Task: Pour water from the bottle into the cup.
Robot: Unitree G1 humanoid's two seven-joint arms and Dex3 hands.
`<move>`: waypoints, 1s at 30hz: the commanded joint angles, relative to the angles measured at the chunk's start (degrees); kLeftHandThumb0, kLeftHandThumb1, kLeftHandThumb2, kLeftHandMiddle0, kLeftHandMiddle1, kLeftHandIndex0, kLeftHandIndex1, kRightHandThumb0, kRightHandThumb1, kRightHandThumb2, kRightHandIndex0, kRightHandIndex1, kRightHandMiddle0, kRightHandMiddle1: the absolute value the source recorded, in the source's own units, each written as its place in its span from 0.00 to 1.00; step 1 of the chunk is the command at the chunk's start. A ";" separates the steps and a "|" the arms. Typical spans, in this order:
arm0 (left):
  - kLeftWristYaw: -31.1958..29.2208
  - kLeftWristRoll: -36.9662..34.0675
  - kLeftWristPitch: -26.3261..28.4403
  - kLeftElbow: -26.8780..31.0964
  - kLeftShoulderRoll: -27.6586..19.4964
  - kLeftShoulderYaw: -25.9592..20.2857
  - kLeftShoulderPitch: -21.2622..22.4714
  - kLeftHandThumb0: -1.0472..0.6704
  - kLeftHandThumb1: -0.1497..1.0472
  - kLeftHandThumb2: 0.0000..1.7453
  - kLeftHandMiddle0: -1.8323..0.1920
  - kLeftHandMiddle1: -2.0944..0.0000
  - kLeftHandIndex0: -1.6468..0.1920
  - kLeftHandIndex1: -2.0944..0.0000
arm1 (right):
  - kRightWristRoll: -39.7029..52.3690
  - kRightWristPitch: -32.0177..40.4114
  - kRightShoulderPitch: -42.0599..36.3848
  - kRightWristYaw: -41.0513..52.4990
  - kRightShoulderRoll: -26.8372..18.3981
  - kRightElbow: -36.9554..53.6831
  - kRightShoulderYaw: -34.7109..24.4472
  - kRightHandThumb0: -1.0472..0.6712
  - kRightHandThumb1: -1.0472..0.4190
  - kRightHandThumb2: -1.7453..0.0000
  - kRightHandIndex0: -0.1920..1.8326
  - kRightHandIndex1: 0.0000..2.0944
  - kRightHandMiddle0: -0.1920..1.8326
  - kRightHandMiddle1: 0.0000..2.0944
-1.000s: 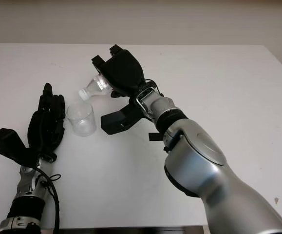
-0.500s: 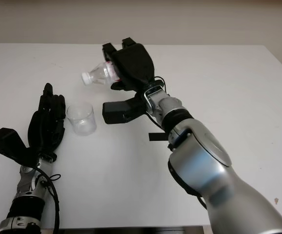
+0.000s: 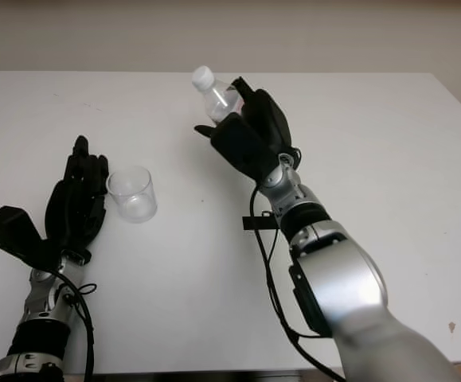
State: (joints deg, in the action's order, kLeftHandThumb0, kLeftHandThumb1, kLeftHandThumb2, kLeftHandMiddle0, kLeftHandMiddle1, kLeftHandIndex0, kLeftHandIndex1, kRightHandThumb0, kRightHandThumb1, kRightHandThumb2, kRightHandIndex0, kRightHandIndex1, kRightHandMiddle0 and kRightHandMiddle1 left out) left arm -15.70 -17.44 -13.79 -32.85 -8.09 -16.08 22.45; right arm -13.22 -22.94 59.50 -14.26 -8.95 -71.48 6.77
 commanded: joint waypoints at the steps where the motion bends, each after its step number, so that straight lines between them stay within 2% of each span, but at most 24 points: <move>1: -0.05 0.06 1.05 -1.39 0.43 0.20 -1.42 0.18 1.00 0.24 0.97 0.98 0.99 0.97 | 3.99 -1.14 -1.82 4.14 -0.25 2.92 -3.36 0.43 0.00 0.84 0.73 1.00 0.64 1.00; 4: 0.00 0.07 0.84 -1.37 0.56 0.10 -1.55 0.19 1.00 0.25 0.97 0.97 0.99 0.97 | 13.30 5.21 -5.66 14.13 0.16 8.98 -9.41 0.41 0.00 0.80 0.72 1.00 0.56 1.00; 10: -0.12 -0.01 0.80 -0.59 0.68 0.10 -2.24 0.19 1.00 0.26 0.97 0.97 0.99 0.98 | 18.01 11.90 -16.66 21.03 -0.95 25.71 -11.89 0.42 0.00 0.78 0.71 1.00 0.46 1.00; 15: -0.44 0.13 0.78 -0.76 0.60 0.23 -2.36 0.19 1.00 0.26 0.97 0.98 0.99 0.98 | 19.05 21.11 -25.26 20.55 -0.86 41.53 -12.83 0.41 0.00 0.80 0.72 1.00 0.46 1.00; 18: -0.66 0.16 0.65 -0.83 0.73 0.34 -2.39 0.19 1.00 0.26 0.98 0.98 0.99 0.98 | 19.02 23.33 -30.26 20.50 -0.58 49.27 -12.83 0.40 0.00 0.80 0.74 1.00 0.49 1.00; 21: -0.67 -0.11 0.69 -0.72 1.10 0.25 -2.47 0.19 1.00 0.26 0.98 0.98 0.99 0.98 | 16.97 21.53 -33.88 20.26 -0.85 52.88 -11.74 0.40 0.00 0.80 0.74 1.00 0.50 1.00; 26: -0.78 -0.36 1.23 -0.10 1.06 0.12 -2.98 0.19 1.00 0.26 0.98 0.98 1.00 0.98 | 16.04 21.09 -36.75 21.30 -0.91 54.58 -11.29 0.41 0.00 0.81 0.64 1.00 0.43 1.00; 30: -0.71 -0.65 1.79 1.07 1.16 0.02 -3.66 0.19 1.00 0.26 0.98 0.97 1.00 0.98 | 15.62 22.15 -37.74 20.64 -0.49 54.96 -11.11 0.40 0.00 0.82 0.60 1.00 0.41 1.00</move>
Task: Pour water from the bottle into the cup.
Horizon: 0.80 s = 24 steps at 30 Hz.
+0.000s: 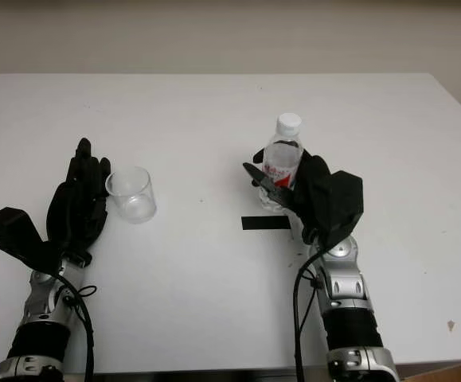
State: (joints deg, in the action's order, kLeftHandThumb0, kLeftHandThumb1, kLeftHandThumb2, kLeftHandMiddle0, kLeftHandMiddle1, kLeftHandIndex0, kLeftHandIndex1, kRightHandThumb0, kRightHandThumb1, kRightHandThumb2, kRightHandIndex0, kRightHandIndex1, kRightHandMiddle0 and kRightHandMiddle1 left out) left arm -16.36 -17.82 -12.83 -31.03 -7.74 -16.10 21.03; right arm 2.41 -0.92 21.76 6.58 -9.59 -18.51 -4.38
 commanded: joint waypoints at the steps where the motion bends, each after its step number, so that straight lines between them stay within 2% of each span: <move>1: -0.03 -0.33 0.93 -0.53 0.82 0.03 -2.40 0.19 1.00 0.26 0.98 0.97 1.00 0.98 | -0.30 0.40 -0.18 -0.43 0.19 2.03 0.19 0.40 0.00 0.82 0.60 1.00 0.41 1.00; 6: 0.16 0.17 0.89 0.10 0.64 0.34 -3.06 0.19 1.00 0.27 0.98 0.98 1.00 0.98 | -0.90 2.48 -0.79 -1.06 0.79 2.38 0.80 0.39 0.00 0.80 0.64 1.00 0.45 1.00; 24: 0.38 -0.47 1.97 1.11 0.54 -0.14 -3.43 0.19 1.00 0.25 0.98 0.97 0.99 0.97 | 0.92 4.50 -1.41 0.83 2.80 1.09 1.29 0.37 0.00 0.79 0.70 1.00 0.49 1.00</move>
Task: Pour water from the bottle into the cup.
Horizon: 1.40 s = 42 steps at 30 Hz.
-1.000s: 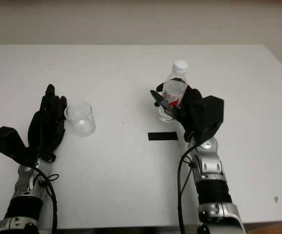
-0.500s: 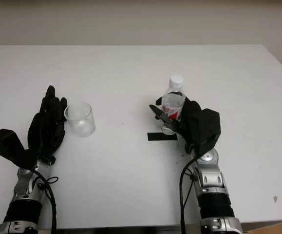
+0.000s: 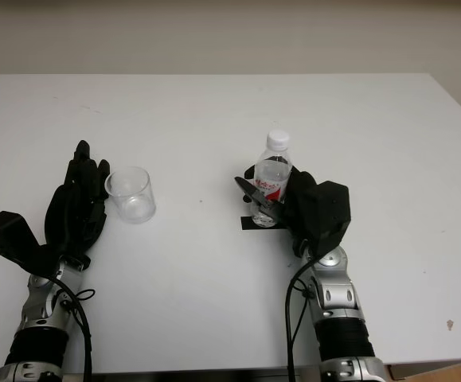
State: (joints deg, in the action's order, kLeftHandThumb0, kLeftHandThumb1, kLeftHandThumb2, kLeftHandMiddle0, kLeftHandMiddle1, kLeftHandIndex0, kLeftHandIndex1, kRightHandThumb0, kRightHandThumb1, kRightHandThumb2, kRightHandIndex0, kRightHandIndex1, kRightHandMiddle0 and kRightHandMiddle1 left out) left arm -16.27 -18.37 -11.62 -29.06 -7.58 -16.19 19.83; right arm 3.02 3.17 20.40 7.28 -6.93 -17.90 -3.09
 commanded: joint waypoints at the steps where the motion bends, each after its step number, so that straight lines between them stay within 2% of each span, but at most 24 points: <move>1: 0.31 0.15 0.71 -0.81 0.36 -0.02 -2.25 0.19 1.00 0.25 0.98 0.97 0.99 0.97 | 0.32 0.74 -0.19 0.28 0.13 0.74 0.09 0.37 0.00 0.79 0.70 1.00 0.49 1.00; 4: -0.24 -0.07 0.70 -0.81 0.23 -0.04 -2.23 0.20 1.00 0.26 0.98 0.97 0.99 0.97 | 0.37 1.32 -0.66 0.80 -0.01 1.28 0.24 0.37 0.00 0.79 0.70 1.00 0.49 1.00; 7: -0.68 -0.24 0.77 -0.68 0.08 -0.12 -2.28 0.20 1.00 0.26 0.98 0.97 0.99 0.97 | 0.51 1.40 -0.92 1.21 -0.04 1.24 0.19 0.37 0.00 0.81 0.63 1.00 0.44 1.00; 8: -0.74 -0.30 0.86 -0.65 0.06 -0.16 -2.26 0.20 1.00 0.26 0.98 0.97 1.00 0.98 | 0.07 0.25 -0.99 1.02 -0.07 0.71 0.30 0.35 0.00 0.85 0.53 1.00 0.37 1.00; 10: -0.62 -0.01 1.03 -0.53 -0.09 -0.07 -2.28 0.20 1.00 0.26 0.98 0.97 1.00 0.97 | -0.62 -2.40 -1.10 0.90 -0.12 -0.57 0.46 0.32 0.00 0.90 0.38 0.98 0.24 0.97; 11: -0.43 0.07 1.22 -0.42 -0.12 -0.07 -2.30 0.20 1.00 0.27 0.98 0.97 1.00 0.97 | -0.83 -3.14 -1.13 0.93 -0.14 -1.02 0.50 0.32 0.00 0.92 0.34 0.98 0.21 0.96; 13: 0.03 0.28 1.31 -0.43 -0.10 -0.08 -2.24 0.20 1.00 0.26 0.98 0.97 0.99 0.97 | -1.83 -3.09 -1.33 1.32 -0.84 -1.07 1.10 0.29 0.01 0.96 0.24 0.84 0.17 0.84; 14: 0.11 0.26 1.35 -0.48 -0.10 -0.10 -2.18 0.20 1.00 0.26 0.97 0.97 0.99 0.97 | -2.41 -2.85 -1.46 2.00 -1.51 -0.91 1.60 0.26 0.02 0.96 0.17 0.69 0.11 0.73; 15: 0.14 0.23 1.37 -0.52 -0.11 -0.10 -2.14 0.20 1.00 0.26 0.97 0.97 0.99 0.97 | -2.81 -2.66 -1.54 2.51 -1.96 -0.78 1.93 0.23 0.04 0.97 0.14 0.49 0.09 0.57; 16: 0.04 0.19 1.32 -0.58 -0.17 -0.09 -2.11 0.20 1.00 0.26 0.97 0.97 0.99 0.97 | -3.19 -2.61 -1.71 3.34 -2.57 -0.61 2.32 0.22 0.04 0.97 0.14 0.40 0.09 0.50; 18: -0.43 -0.07 1.17 -0.77 -0.27 -0.15 -2.03 0.20 1.00 0.26 0.97 0.97 0.99 0.97 | -3.44 -2.53 -2.06 4.82 -3.39 -0.30 2.78 0.20 0.06 0.97 0.11 0.15 0.09 0.25; 21: -0.45 0.06 1.24 -0.87 -0.43 -0.18 -1.92 0.19 1.00 0.25 0.97 0.97 0.98 0.97 | -3.28 -2.65 -2.40 6.30 -3.99 -0.14 3.02 0.17 0.08 0.97 0.07 0.04 0.07 0.11; 28: -0.24 0.21 1.54 -0.74 -0.66 -0.24 -1.84 0.19 1.00 0.25 0.97 0.97 0.98 0.97 | -4.60 -6.23 -3.63 8.10 -5.63 -0.39 3.87 0.12 0.09 0.97 0.00 0.00 0.00 0.01; 37: -0.60 0.18 1.47 -1.32 -1.00 -0.26 -1.20 0.19 1.00 0.25 0.97 0.98 0.99 0.97 | -3.73 -12.05 -5.89 6.02 -4.92 -1.47 2.17 0.08 0.09 0.97 0.00 0.00 0.00 0.00; 42: -0.52 0.16 1.49 -1.63 -1.01 -0.29 -0.85 0.19 1.00 0.25 0.97 0.98 0.99 0.97 | -6.60 -13.96 -6.62 2.10 -5.68 -2.02 2.26 0.04 0.07 0.96 0.00 0.00 0.00 0.00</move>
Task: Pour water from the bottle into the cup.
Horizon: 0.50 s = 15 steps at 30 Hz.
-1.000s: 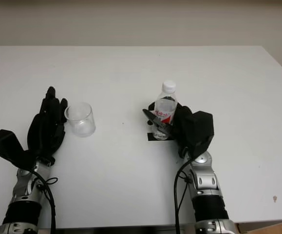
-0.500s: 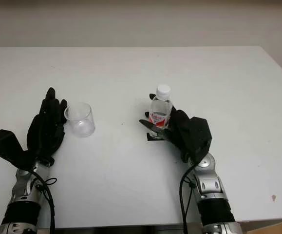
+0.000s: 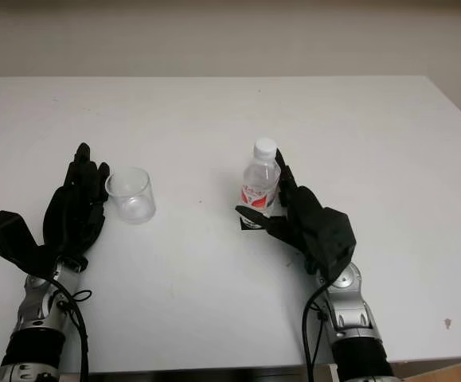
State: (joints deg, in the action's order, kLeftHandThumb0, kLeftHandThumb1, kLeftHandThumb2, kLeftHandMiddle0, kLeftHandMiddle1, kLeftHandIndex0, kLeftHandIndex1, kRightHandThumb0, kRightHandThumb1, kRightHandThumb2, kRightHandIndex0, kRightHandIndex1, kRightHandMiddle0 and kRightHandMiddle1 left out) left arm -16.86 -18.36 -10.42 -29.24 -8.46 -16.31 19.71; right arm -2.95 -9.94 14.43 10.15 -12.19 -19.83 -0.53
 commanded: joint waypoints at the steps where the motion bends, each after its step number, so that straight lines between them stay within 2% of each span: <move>1: 0.07 0.10 0.37 -1.42 -0.14 -0.17 -0.69 0.19 1.00 0.24 0.97 0.97 0.98 0.97 | -0.80 -1.28 -0.82 -1.37 -0.36 -0.15 -0.43 0.03 0.06 0.96 0.00 0.00 0.00 0.00; 7: -0.61 -0.14 0.22 -1.95 -0.40 -0.27 -0.35 0.19 1.00 0.24 0.98 0.98 0.99 0.97 | 2.31 -4.94 -0.87 -2.10 1.16 -2.31 -2.05 0.05 0.07 0.97 0.00 0.00 0.00 0.00; 15: -0.77 0.04 -0.11 -1.99 -0.52 -0.22 -0.42 0.20 1.00 0.24 0.98 0.97 0.99 0.98 | 5.65 -3.97 -1.63 0.15 3.24 -1.46 -1.93 0.07 0.07 0.97 0.00 0.00 0.00 0.00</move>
